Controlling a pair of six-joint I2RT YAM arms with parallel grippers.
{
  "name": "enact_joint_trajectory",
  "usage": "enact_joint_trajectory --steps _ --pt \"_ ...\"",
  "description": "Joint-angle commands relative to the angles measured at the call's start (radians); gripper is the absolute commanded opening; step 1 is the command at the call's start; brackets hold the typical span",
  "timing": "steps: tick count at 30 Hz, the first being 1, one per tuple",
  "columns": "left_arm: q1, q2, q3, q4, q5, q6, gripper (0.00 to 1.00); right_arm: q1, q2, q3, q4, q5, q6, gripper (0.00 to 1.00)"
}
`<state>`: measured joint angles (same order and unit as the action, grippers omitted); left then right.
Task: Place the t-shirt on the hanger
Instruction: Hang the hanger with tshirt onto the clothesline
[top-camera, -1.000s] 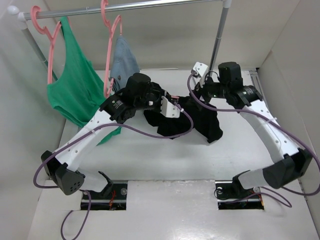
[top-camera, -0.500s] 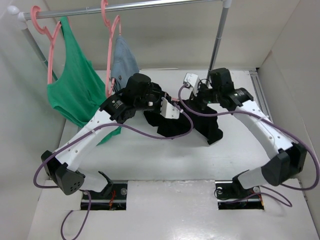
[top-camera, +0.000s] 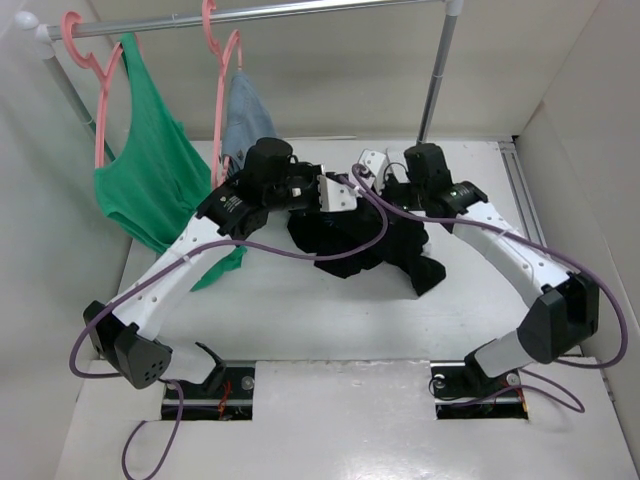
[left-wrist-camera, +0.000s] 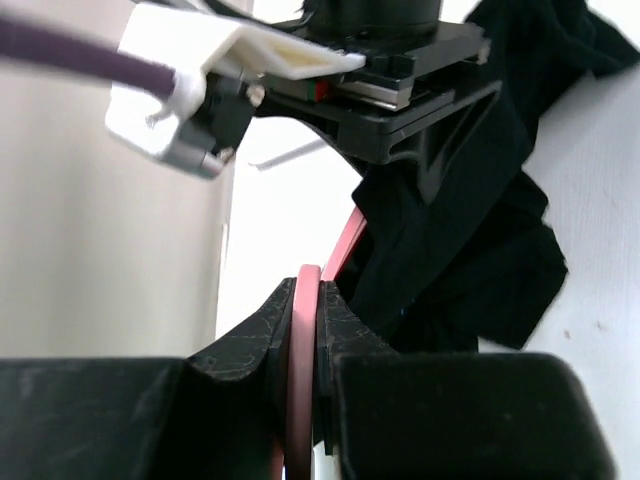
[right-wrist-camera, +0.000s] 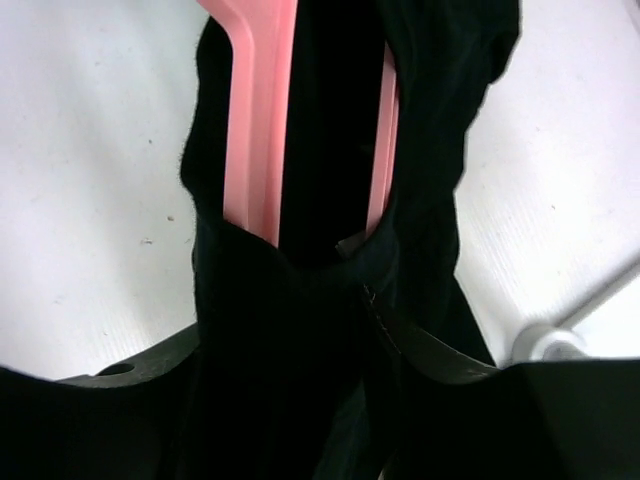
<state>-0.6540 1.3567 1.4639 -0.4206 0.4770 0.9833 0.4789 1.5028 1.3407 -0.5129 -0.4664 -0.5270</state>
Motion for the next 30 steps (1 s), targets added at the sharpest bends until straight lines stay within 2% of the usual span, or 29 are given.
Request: enact_joint_trajectory --steps 1,3,4,5,6,8,9,12,15,20,26,30 --pt "0.013 -0.050 0.044 0.213 0.009 -0.110 0.00 -0.042 -0.075 0.003 0.054 0.072 0.100 0.00" --pt "0.013 -0.050 0.015 0.253 -0.018 -0.139 0.03 -0.042 -0.095 0.038 0.021 0.109 0.127 0.00" --pt "0.013 -0.050 0.015 0.276 -0.034 -0.161 0.14 -0.042 -0.095 0.052 0.007 0.109 0.146 0.00" --pt "0.013 -0.050 0.003 0.319 -0.070 -0.205 0.44 -0.052 -0.104 0.063 -0.004 0.109 0.159 0.00" --pt "0.013 -0.050 0.003 0.336 -0.089 -0.225 0.55 -0.069 -0.104 0.072 -0.016 0.088 0.171 0.00" --pt "0.013 -0.050 0.003 0.367 -0.127 -0.248 0.69 -0.097 -0.127 0.084 -0.016 0.020 0.206 0.00" --pt "0.013 -0.050 0.003 0.376 -0.136 -0.270 0.81 -0.115 -0.127 0.084 -0.016 -0.003 0.219 0.00" --pt "0.013 -0.070 0.003 0.428 -0.185 -0.319 0.97 -0.198 -0.153 0.084 0.040 -0.105 0.274 0.00" --pt "0.013 -0.094 0.003 0.476 -0.228 -0.357 1.00 -0.250 -0.173 0.095 0.060 -0.132 0.306 0.00" --pt "0.013 -0.154 -0.074 0.505 -0.270 -0.367 1.00 -0.250 -0.184 0.205 0.060 -0.141 0.347 0.00" --pt "0.013 -0.192 -0.160 0.412 -0.258 -0.435 1.00 -0.250 -0.223 0.382 0.149 -0.025 0.432 0.00" --pt "0.013 -0.223 -0.217 0.376 -0.235 -0.459 1.00 -0.250 -0.223 0.480 0.253 -0.006 0.476 0.00"
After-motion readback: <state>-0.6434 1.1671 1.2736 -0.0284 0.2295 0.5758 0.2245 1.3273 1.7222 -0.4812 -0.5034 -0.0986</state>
